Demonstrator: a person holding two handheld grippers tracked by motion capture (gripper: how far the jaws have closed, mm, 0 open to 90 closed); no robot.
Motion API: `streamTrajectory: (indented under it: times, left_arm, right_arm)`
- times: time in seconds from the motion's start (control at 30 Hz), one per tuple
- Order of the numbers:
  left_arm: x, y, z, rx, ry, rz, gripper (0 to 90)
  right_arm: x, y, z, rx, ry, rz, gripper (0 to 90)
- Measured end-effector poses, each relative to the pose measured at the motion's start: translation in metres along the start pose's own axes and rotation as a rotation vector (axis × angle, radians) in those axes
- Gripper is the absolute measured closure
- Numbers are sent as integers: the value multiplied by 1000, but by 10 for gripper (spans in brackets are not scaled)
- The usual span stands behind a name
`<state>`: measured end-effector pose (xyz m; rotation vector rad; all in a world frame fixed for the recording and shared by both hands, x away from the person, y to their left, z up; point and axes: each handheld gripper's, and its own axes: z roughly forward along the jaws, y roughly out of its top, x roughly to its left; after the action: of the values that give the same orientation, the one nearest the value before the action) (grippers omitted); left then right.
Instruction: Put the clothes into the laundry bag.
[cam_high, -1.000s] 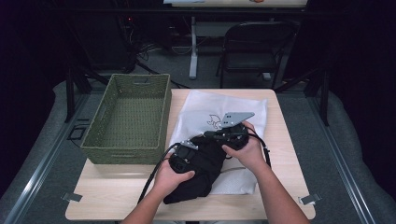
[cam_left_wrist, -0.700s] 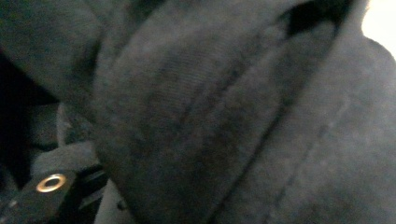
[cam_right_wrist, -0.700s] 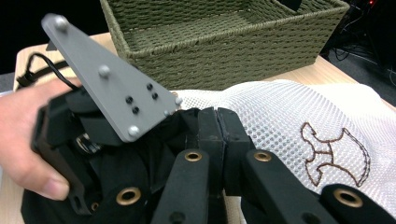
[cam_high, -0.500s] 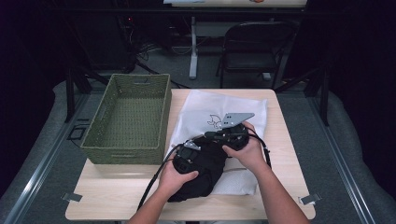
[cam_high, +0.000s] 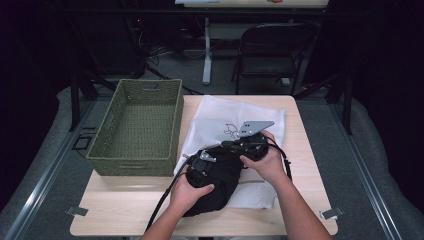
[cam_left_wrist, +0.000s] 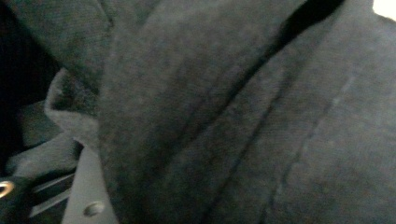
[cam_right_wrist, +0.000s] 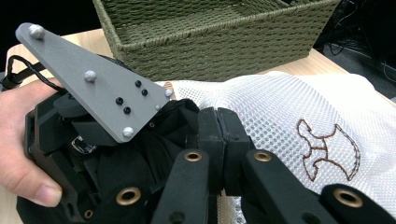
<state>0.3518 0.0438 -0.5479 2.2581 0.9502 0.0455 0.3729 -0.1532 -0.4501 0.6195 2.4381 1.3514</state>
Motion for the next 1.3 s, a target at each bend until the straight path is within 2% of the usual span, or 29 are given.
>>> streamTrajectory:
  times: [0.07,0.2,0.23,0.33,0.53,0.67,0.7,0.8,0.87,0.9,1.03,1.2,1.23,1.3]
  left_arm:
    - [1,0,0,-3,-19,-3,387]
    - [-1,2,-1,-26,-13,17,340]
    - [-1,3,-2,-16,-13,44,340]
    - [-2,4,-2,-10,-5,42,350]
    - [-3,5,-5,12,-3,65,354]
    - [-2,5,-6,15,-15,54,280]
    - [-2,5,-6,10,-21,40,275]
    - [-3,6,-11,5,2,57,260]
    - [-8,7,-14,1,44,80,255]
    - [-9,6,-15,-8,51,83,246]
    - [-11,6,-22,-17,41,81,246]
    - [-8,7,-32,-39,8,50,214]
    - [-8,6,-37,-58,-8,25,209]
    - [-8,5,-43,-73,-14,17,209]
  right_arm:
    - [-1,0,0,0,-4,-3,895]
    - [-3,-2,0,2,-6,5,896]
    - [-4,-3,-1,0,-8,9,896]
    - [-5,-3,-1,-1,-8,13,895]
    - [-6,-3,-2,0,-10,14,895]
    - [-6,-3,-2,-1,-11,19,895]
    - [-7,-4,-2,1,-11,20,896]
    - [-8,-4,-2,1,-12,21,895]
    - [-9,-5,-3,1,-12,23,895]
    - [-9,-5,-3,2,-14,22,896]
    - [-10,-6,-2,5,-17,24,895]
    - [-11,-6,-2,8,-21,27,895]
    - [-11,-6,-3,8,-22,26,896]
    - [-11,-7,-3,7,-24,28,895]
